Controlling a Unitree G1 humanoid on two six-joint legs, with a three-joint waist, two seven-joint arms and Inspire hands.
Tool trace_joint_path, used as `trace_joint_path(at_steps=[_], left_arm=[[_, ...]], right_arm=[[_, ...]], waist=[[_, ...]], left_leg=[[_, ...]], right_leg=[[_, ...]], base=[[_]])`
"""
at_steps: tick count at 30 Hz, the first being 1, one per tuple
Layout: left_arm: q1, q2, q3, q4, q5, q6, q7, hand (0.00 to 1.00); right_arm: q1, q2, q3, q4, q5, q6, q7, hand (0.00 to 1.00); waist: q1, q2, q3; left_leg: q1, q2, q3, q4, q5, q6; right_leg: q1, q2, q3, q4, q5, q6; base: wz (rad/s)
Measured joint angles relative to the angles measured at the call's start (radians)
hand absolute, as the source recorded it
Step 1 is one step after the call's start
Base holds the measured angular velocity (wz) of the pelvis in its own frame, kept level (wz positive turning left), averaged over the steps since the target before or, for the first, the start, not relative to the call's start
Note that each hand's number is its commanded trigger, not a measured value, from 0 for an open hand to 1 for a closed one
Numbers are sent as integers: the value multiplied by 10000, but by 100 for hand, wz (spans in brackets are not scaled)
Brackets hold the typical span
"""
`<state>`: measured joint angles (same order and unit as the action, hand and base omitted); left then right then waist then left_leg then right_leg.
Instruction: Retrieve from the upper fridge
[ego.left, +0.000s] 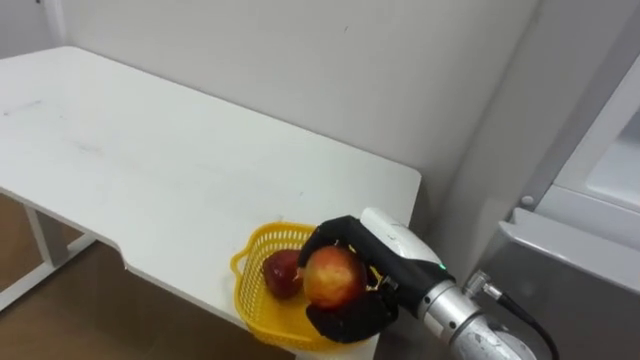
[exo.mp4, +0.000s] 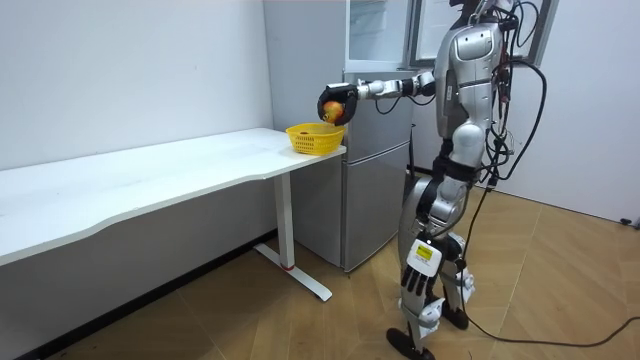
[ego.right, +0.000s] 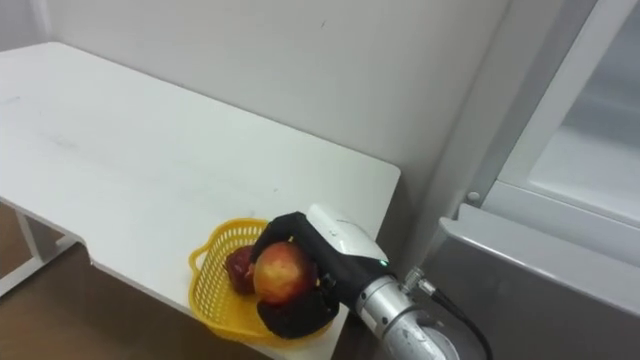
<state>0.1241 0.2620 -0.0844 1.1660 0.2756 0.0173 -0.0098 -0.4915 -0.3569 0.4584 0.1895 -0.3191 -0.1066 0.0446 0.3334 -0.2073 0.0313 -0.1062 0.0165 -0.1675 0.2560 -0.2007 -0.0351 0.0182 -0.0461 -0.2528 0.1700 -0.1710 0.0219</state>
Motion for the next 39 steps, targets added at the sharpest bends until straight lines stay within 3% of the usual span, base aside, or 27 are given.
trace_joint_path(at_steps=[4,11,13,14,15,16,30,39], left_arm=[[-4,-2,-188,3,1,-1,14,0],[-12,-1,-186,4,0,-2,77,0],[-13,-2,-186,4,1,-2,73,0],[-13,-2,-186,-12,1,-1,70,0],[-13,-2,-186,-26,2,-1,70,0],[-14,-3,-185,-48,4,1,66,0],[-4,-8,-175,-161,4,64,75,0],[-66,-9,-91,-307,5,55,70,0]], right_arm=[[0,6,0,41,1,0,0,100],[0,84,0,141,75,0,0,100],[0,83,0,242,90,0,-1,74],[0,83,0,336,87,0,-1,29],[0,83,0,364,87,2,-1,3],[0,83,-1,372,87,5,-1,0],[-19,115,-93,331,53,20,-2,0],[-21,155,-137,333,193,-16,-350,0]], waist=[[7,24,62],[13,-34,49],[3,-38,47],[3,-38,47],[3,-38,47],[1,-40,45],[-2,4,76],[-1,-34,45]], left_leg=[[-37,-8,-10,-40,-1,0],[-68,-12,-9,-28,0,2],[-80,-16,-9,-17,0,2],[-91,-19,-10,-11,0,2],[-103,-20,-10,-8,0,3],[-134,-21,-10,0,0,3],[-228,-46,-40,120,-1,2],[-268,-51,-55,200,-1,1]], right_leg=[[-32,-3,6,-1,0,0],[-92,-11,5,1,0,0],[-91,-15,0,2,0,0],[-94,-17,1,2,0,0],[-106,-19,1,2,0,0],[-140,-19,3,2,0,0],[-143,-22,0,7,0,0],[-141,-20,-51,1,3,-4]], base=[[0],[0],[0],[0],[0],[0],[1],[0]])
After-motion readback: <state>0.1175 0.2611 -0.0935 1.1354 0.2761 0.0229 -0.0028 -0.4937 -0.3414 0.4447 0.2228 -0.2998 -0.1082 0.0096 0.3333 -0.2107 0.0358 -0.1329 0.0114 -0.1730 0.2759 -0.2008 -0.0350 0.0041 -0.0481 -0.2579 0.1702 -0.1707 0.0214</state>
